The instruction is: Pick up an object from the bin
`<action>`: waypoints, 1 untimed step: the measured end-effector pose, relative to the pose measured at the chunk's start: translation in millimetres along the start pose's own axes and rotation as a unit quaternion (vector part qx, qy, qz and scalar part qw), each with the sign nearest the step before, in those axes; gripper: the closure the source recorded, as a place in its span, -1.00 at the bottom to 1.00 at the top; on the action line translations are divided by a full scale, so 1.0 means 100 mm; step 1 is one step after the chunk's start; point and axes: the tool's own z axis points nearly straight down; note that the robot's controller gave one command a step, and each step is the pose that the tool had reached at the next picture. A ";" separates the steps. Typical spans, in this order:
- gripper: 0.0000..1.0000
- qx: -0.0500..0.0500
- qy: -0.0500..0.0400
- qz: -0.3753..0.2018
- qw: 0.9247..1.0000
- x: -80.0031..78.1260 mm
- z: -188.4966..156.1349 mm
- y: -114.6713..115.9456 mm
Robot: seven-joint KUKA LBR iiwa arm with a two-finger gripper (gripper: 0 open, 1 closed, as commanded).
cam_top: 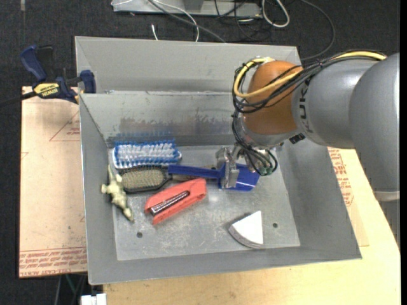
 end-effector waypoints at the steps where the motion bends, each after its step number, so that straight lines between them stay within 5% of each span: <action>1: 1.00 -0.001 0.003 0.000 1.000 0.02 -0.18 0.01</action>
Offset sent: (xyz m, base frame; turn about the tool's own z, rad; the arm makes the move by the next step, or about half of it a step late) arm -0.0021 0.0002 0.0616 0.0001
